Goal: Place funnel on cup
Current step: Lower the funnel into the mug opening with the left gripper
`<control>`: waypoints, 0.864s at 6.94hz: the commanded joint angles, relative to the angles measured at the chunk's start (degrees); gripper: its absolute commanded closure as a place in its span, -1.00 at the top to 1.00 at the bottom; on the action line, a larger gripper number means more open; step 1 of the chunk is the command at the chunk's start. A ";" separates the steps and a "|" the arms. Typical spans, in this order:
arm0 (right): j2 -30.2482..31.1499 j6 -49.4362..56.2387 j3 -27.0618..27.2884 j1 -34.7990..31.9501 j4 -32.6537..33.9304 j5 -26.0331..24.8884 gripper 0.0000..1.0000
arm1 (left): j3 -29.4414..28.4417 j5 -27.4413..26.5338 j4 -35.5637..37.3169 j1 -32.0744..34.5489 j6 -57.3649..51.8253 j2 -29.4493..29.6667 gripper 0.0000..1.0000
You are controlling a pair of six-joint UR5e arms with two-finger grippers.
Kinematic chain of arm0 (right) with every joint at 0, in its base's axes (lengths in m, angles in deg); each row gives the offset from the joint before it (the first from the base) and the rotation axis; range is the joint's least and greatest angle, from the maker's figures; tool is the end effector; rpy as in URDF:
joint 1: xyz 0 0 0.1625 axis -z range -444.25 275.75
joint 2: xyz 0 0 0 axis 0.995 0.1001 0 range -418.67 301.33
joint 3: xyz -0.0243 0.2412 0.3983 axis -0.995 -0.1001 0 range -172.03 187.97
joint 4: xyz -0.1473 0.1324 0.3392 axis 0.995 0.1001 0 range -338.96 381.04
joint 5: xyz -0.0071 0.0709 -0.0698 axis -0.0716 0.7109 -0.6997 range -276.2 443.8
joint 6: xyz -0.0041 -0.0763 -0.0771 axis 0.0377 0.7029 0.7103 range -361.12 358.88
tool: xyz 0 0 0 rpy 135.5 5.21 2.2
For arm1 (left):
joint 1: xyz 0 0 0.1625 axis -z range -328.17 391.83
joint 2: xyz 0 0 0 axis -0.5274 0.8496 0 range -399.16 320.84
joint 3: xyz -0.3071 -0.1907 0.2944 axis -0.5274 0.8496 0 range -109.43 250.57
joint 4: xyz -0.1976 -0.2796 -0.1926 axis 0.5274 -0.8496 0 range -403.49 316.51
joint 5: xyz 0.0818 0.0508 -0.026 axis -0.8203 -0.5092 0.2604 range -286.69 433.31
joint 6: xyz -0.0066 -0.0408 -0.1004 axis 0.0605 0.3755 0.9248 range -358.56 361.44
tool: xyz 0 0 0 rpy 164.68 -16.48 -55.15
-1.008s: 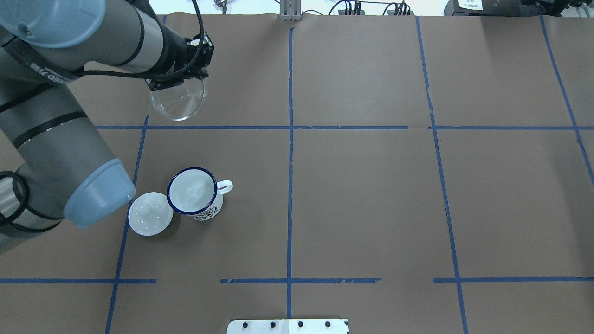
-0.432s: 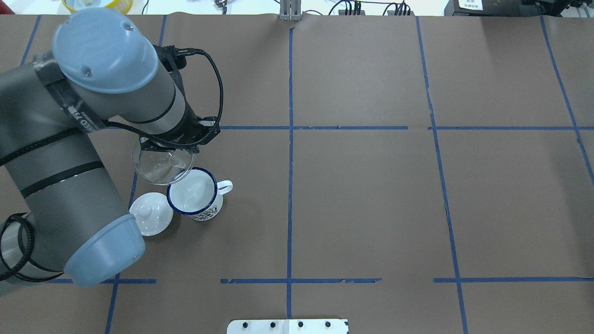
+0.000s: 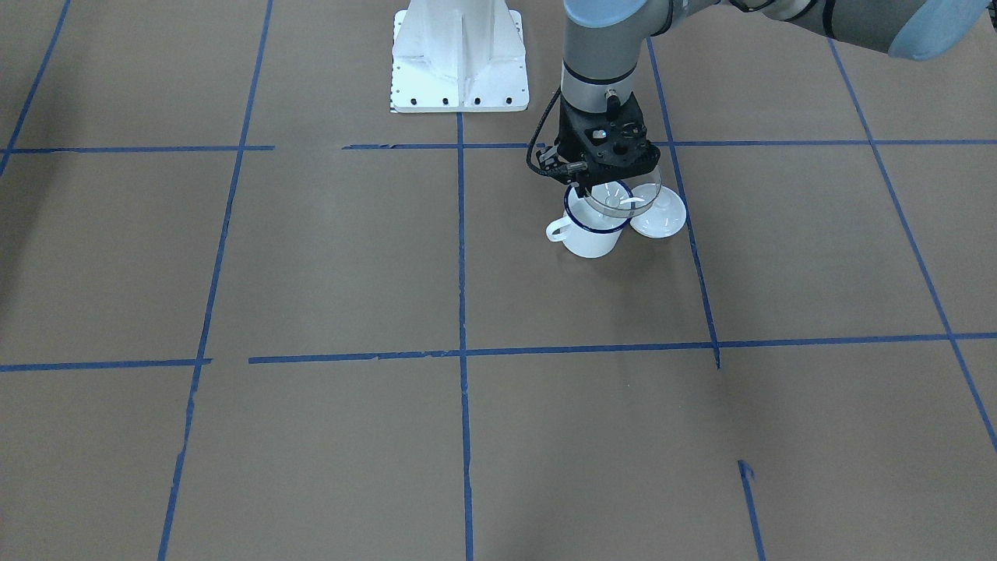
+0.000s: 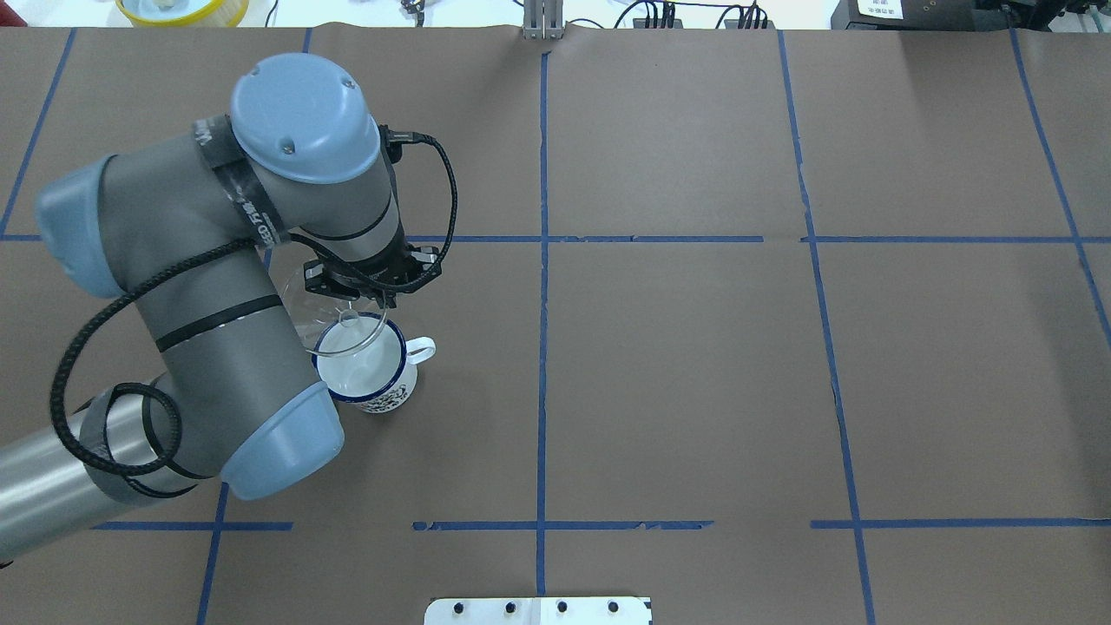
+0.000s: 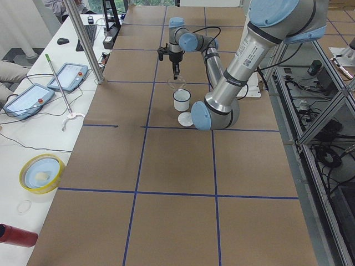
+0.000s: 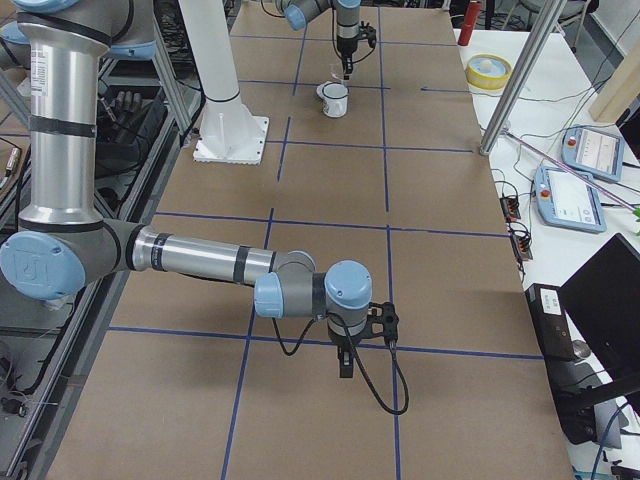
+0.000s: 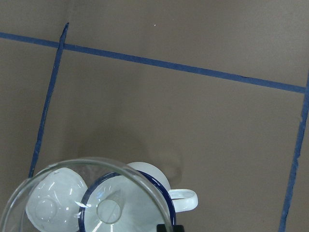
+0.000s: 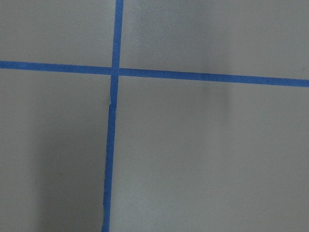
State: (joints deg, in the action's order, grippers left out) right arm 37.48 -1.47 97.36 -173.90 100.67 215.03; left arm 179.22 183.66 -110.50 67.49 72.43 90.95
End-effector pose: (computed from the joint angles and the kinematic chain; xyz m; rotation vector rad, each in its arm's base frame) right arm 0.0592 -0.4220 0.7448 0.0559 -0.7197 -0.0226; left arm 0.4581 -0.4463 0.2275 -0.0216 0.7068 -0.1676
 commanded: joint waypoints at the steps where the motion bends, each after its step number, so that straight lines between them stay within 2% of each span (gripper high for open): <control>1: 0.00 0.00 0.00 0.00 0.00 0.00 1.00 | -2.56 0.05 -4.61 -2.25 -1.29 -2.21 -1.00; 3: 0.00 0.00 0.00 0.00 0.00 0.00 1.00 | -2.91 0.05 -7.78 -3.74 -1.29 -4.25 -1.00; 4: 0.00 0.00 0.00 0.00 0.00 0.00 1.00 | -2.83 0.05 -7.79 -3.84 -1.29 -4.17 -0.80; 5: 0.00 0.00 0.00 0.00 0.00 0.00 1.00 | -2.91 0.05 -7.79 -3.75 -1.29 -4.25 -0.25; 6: 0.00 0.00 0.00 0.00 0.00 0.00 1.00 | -2.91 -0.04 -7.79 -3.75 -1.12 -4.25 0.99</control>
State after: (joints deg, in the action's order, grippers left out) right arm 37.48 -1.47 97.36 -173.90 100.67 215.03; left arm 176.34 183.68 -118.23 63.77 71.18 86.76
